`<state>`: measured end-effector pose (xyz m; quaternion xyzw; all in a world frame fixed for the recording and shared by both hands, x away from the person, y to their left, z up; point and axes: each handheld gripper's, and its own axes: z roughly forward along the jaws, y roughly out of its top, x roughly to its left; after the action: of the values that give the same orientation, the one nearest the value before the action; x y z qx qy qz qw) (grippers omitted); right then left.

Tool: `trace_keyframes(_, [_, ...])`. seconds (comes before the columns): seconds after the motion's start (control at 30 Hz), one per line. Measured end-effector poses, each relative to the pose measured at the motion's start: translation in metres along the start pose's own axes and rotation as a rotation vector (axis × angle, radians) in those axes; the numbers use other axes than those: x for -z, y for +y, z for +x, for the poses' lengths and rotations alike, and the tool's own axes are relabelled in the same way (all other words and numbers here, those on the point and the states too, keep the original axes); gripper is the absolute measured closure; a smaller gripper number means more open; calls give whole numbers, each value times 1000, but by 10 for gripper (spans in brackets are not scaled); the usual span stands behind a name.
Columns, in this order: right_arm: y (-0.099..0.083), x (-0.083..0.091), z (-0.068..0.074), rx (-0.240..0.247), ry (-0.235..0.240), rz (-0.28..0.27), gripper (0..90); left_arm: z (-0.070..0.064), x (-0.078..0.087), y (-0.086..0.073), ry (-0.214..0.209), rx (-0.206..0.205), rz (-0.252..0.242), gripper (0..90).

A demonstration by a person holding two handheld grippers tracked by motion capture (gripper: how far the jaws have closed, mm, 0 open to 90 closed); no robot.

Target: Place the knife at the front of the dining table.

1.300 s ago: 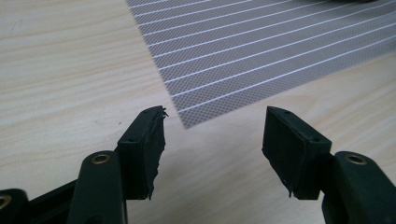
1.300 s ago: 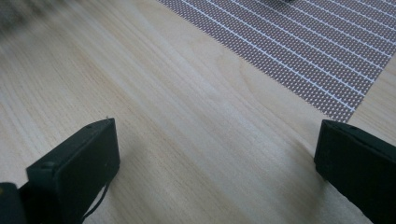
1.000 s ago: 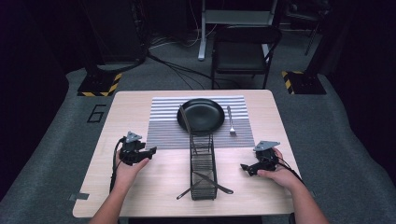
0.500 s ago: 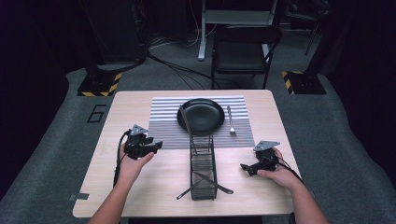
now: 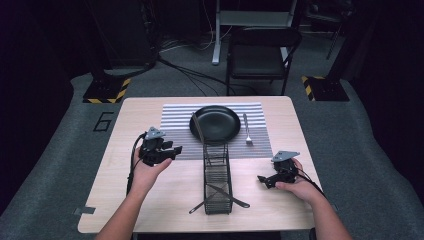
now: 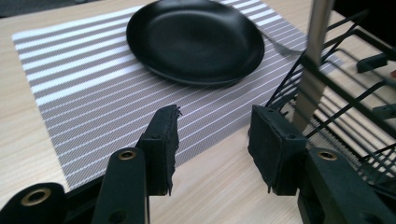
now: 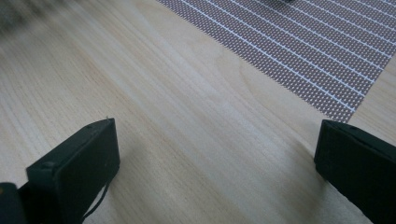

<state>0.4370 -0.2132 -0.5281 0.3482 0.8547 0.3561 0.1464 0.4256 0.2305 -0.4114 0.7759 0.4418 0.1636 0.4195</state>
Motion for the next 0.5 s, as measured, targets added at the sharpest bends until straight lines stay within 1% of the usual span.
trace_keyframes(0.1, [0,0,0,0,0,0,0,-3,0,4,-4,-4,-6,547])
trace_keyframes(0.17, [0,0,0,0,0,0,0,-8,0,10,-17,-8,-14,555])
trace_keyframes(0.23, [0,0,0,1,0,0,0,-9,0,11,-21,-10,-17,559])
trace_keyframes(0.27, [0,0,0,0,0,0,0,-12,1,14,-29,-14,-19,559])
trace_keyframes(0.33, [0,0,0,0,0,0,0,-14,1,16,-30,-17,-23,558])
trace_keyframes(0.47, [0,0,0,0,0,0,0,-20,1,25,-44,-40,-32,558])
trace_keyframes(0.5, [0,0,0,0,0,0,0,-22,0,26,-49,-35,-38,559])
